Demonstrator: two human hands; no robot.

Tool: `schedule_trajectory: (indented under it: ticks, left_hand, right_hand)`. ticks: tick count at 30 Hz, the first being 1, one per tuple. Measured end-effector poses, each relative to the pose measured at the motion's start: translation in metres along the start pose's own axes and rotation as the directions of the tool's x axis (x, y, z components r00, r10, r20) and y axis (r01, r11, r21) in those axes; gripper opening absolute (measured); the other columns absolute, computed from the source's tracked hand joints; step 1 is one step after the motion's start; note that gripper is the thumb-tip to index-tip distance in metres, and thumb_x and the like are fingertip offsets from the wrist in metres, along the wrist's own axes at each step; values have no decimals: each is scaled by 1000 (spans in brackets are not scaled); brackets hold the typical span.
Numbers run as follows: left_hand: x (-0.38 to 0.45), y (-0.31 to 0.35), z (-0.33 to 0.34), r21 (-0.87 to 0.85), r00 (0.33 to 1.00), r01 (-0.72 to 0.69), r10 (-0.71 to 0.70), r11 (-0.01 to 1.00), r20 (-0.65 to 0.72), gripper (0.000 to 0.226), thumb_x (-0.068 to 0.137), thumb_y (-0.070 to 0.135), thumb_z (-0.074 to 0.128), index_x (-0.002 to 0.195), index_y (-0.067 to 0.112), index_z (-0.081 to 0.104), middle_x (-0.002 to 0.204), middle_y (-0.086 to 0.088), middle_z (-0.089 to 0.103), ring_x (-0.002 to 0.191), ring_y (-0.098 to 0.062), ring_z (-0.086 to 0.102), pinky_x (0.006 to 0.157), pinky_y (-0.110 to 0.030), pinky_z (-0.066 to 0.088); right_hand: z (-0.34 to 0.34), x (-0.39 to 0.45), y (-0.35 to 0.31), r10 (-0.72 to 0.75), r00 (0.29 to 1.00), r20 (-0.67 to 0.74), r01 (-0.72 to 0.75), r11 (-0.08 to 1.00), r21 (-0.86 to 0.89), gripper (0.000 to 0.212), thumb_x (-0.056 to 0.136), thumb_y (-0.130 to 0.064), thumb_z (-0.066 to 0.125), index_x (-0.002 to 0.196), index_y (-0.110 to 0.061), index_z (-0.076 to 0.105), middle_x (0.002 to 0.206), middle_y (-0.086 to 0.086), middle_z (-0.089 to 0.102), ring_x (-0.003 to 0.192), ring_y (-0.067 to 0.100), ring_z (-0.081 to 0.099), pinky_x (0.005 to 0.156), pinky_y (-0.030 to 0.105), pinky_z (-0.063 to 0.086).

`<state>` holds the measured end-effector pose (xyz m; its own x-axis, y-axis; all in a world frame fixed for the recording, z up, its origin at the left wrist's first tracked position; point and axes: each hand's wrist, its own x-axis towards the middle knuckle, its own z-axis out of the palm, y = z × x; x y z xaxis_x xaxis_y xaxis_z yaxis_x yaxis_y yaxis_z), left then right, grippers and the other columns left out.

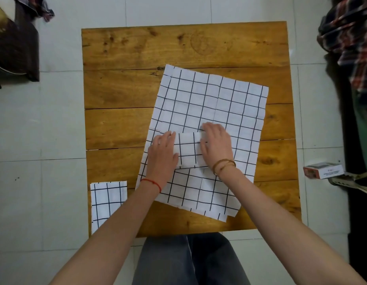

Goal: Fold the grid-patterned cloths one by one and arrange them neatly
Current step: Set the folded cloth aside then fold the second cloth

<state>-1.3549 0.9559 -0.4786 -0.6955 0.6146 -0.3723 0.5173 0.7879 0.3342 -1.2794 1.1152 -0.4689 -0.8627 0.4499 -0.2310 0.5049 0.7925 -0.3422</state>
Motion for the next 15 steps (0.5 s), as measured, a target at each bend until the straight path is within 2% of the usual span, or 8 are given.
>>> schedule_trajectory:
  ticks: [3, 6, 10, 15]
  left_hand:
    - [-5, 3, 8, 138, 998, -42, 34, 990, 58, 68, 94, 24, 54, 152, 15, 19, 158, -2, 20, 141, -28, 22, 113, -43, 30]
    - [-8, 1, 16, 183, 992, -12, -12, 983, 127, 71, 97, 25, 50, 153, 16, 8, 161, 1, 9, 145, -29, 13, 116, -48, 22]
    - [-9, -3, 19, 230, 989, -30, -4, 973, 148, 70, 99, 28, 43, 154, 18, 1, 161, 2, 2, 145, -31, 10, 116, -52, 19]
    - [-10, -6, 21, 243, 987, -39, -1, 969, 162, 73, 99, 26, 43, 153, 20, -5, 162, 4, -5, 146, -31, 9, 116, -53, 18]
  right_hand:
    - [18, -3, -17, -225, 956, 187, 252, 958, -136, 51, 91, -21, 50, 140, -10, 41, 145, 5, 43, 136, 33, 35, 111, 50, 29]
    - [31, -8, -16, -232, 909, 348, 322, 918, -231, 55, 96, -27, 42, 147, -13, 27, 154, 1, 29, 144, 29, 20, 117, 51, 16]
    - [25, -18, 12, -139, 919, 368, 263, 913, -311, 56, 100, -32, 27, 151, -16, 14, 159, -3, 14, 147, 27, 6, 118, 50, 3]
    - [1, -37, 67, 79, 959, 273, 26, 932, -360, 58, 96, -38, 14, 150, -18, 20, 157, -4, 20, 146, 26, 7, 119, 49, 4]
